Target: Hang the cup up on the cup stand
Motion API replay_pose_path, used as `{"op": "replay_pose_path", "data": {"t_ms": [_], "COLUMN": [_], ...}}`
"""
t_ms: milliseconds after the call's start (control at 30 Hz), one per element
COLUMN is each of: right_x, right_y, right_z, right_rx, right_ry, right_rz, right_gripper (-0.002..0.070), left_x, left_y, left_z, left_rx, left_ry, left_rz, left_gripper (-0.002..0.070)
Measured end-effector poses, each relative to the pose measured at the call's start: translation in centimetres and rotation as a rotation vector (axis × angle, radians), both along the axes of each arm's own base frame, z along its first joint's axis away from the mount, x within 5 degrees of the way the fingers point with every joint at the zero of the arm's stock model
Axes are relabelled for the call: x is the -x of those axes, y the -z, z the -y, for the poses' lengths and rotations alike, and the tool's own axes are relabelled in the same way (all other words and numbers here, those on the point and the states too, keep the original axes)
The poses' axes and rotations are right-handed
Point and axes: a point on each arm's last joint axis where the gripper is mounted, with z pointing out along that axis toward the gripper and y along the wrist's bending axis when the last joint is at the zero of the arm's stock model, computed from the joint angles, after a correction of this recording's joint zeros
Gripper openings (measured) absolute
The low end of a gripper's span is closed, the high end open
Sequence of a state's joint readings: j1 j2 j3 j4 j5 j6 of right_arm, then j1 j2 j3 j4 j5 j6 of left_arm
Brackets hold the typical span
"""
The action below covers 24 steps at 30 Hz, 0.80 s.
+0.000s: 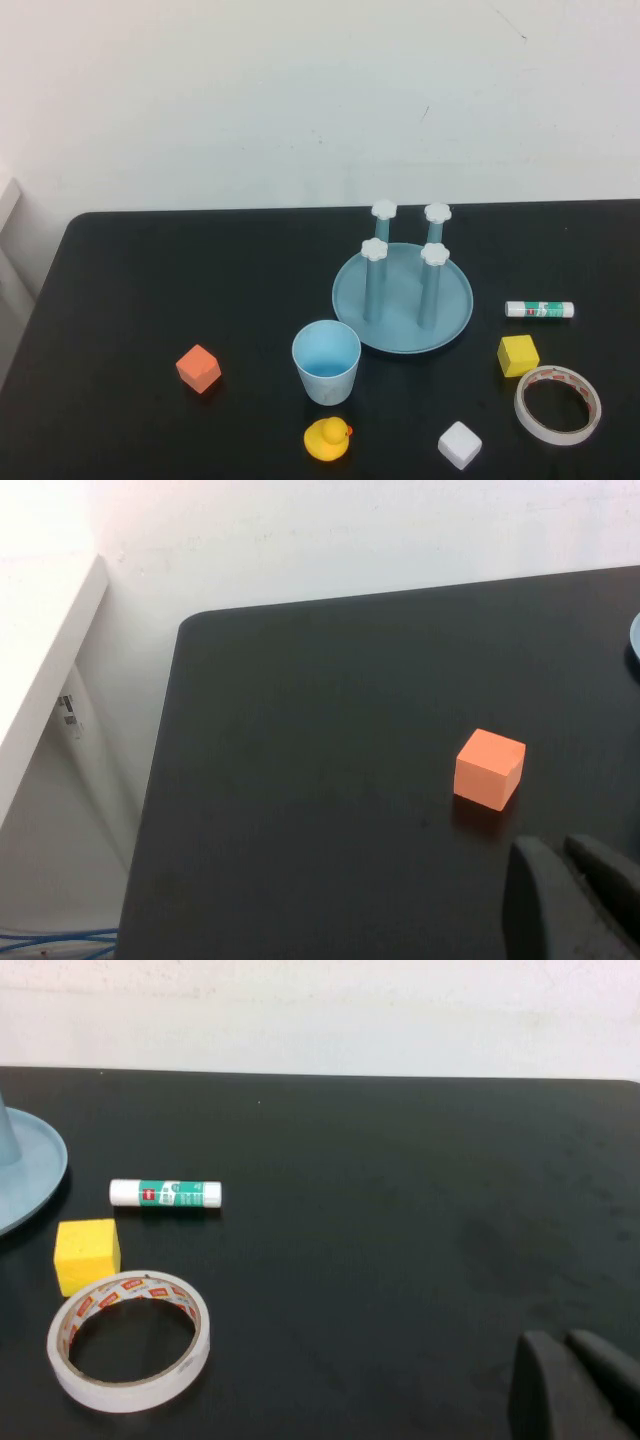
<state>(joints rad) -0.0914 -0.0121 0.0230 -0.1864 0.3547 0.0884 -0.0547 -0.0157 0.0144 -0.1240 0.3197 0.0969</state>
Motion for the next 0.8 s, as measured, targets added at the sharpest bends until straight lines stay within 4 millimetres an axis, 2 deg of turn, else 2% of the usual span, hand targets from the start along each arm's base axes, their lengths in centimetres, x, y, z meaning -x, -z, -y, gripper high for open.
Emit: {"op": "replay_pose_path", "data": {"t_ms": [800], "right_x": [0.00], "right_y": [-0.02], "right_z": [0.11], "right_rx": [0.034], "right_ry": [0.001], "right_rz": [-0.002], "right_gripper": [-0.0002], "left_x": [0.00], "left_y": [0.02], "left_z": [-0.01], "left_rx": [-0.005], "left_ry": [0.001], "left_rz": [-0.001], "left_gripper": [-0.0002]}}
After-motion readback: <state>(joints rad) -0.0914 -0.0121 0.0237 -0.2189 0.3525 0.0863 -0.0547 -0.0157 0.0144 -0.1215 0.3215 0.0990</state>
